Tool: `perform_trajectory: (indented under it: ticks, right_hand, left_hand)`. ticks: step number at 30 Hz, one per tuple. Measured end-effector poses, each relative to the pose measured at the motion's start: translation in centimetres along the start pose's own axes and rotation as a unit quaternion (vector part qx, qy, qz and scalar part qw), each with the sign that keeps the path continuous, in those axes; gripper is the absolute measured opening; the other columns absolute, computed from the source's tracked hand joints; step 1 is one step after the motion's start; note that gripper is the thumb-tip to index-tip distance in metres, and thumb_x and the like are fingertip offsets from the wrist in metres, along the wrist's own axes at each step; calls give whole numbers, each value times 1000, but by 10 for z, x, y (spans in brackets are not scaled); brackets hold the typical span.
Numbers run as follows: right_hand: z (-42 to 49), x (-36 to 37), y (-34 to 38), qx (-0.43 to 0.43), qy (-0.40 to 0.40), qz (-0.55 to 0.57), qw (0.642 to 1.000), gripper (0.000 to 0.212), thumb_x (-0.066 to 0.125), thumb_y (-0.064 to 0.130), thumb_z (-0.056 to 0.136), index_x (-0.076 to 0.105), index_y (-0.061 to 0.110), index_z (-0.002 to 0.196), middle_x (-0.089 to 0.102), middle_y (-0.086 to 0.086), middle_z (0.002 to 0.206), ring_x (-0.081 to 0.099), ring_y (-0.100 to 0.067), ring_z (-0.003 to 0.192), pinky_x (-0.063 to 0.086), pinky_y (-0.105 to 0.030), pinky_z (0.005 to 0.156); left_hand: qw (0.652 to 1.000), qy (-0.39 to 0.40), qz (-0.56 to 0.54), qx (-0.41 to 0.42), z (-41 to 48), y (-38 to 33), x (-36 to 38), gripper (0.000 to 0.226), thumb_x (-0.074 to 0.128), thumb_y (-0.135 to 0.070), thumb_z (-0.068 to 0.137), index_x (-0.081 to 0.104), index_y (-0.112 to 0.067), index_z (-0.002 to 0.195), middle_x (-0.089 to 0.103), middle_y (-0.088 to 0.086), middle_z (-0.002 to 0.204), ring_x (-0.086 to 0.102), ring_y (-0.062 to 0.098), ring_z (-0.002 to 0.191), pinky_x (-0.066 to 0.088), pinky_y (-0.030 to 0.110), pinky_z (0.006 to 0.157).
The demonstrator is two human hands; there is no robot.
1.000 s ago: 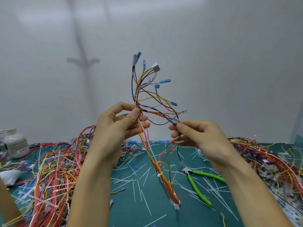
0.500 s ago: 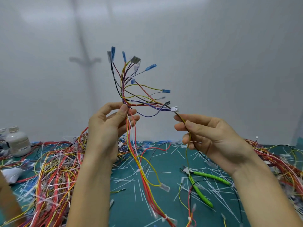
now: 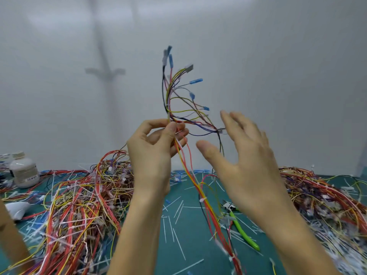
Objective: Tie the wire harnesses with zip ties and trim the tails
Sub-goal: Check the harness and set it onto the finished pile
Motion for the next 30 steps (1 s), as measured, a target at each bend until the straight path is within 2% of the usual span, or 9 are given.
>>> perform_trajectory:
  ticks: [3,7,10,13,18,23,26,28,30]
  right_hand:
    - [-4,2,5,-46,25,61,997,43,53,61,89,61,35,122,67,15,113,58,-1,102,43,-15,81]
    - [1,6,-5,-15,53,137,989,13,64,37,90,71,41,99,71,18,81,63,0,81,48,-17,70]
    - [7,6,-15,11,52,203,978,13,70,34,86,71,46,82,71,20,80,59,-11,66,51,-27,68]
    - [8,8,-21,33,84,237,967,9,75,39,81,75,42,90,73,14,81,47,-11,55,49,-34,60]
    - [10,9,-29,86,59,291,951,11,70,11,87,75,16,79,64,0,55,54,-11,44,49,-26,44]
    - [17,-9,-37,129,-28,404,905,18,65,-2,89,72,11,78,66,0,57,54,-7,43,50,-18,44]
    - [21,-19,-47,171,-67,470,864,20,62,-1,91,70,9,76,69,0,61,54,-4,43,48,-15,45]
    - [22,-20,-53,192,-81,495,844,20,61,1,93,71,8,77,69,1,63,54,-3,45,49,-14,47]
    - [22,-19,-56,202,-91,511,830,19,60,2,93,71,8,79,69,1,62,55,-3,46,50,-14,48]
  left_hand:
    - [999,18,-41,-15,-7,3,12,10,65,4,87,60,-3,90,76,16,84,75,28,80,60,31,66]
    - [996,70,-49,-33,-12,5,21,10,66,6,84,64,-3,88,76,15,91,73,25,83,60,32,71]
    - [995,84,-31,-39,-14,6,23,11,69,5,81,68,-5,84,76,14,89,70,23,78,61,33,75]
    - [997,77,-1,-22,-17,11,27,12,74,3,77,72,-8,80,76,14,88,70,22,80,60,48,82]
    - [988,142,52,14,-21,15,34,13,73,0,81,75,-9,91,77,3,84,70,9,75,55,19,68]
    - [981,135,136,-8,-14,18,23,23,80,-15,80,70,-13,101,74,5,94,70,5,81,55,20,68]
    - [910,317,229,-136,-15,32,15,47,81,-35,72,66,-24,115,68,-5,117,68,5,100,58,32,88]
    - [826,456,272,-190,-23,40,13,42,81,-30,75,68,-24,115,70,-4,116,69,11,104,55,34,95]
    - [788,498,312,-186,-28,47,15,28,80,-24,81,72,-14,106,75,5,105,70,14,93,57,33,90]
Point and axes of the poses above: each hand's wrist, its own z-axis towards the middle knuckle, its own x-axis out of the palm, y = z × x, the point moved 3 cm from there along z, towards the middle knuckle
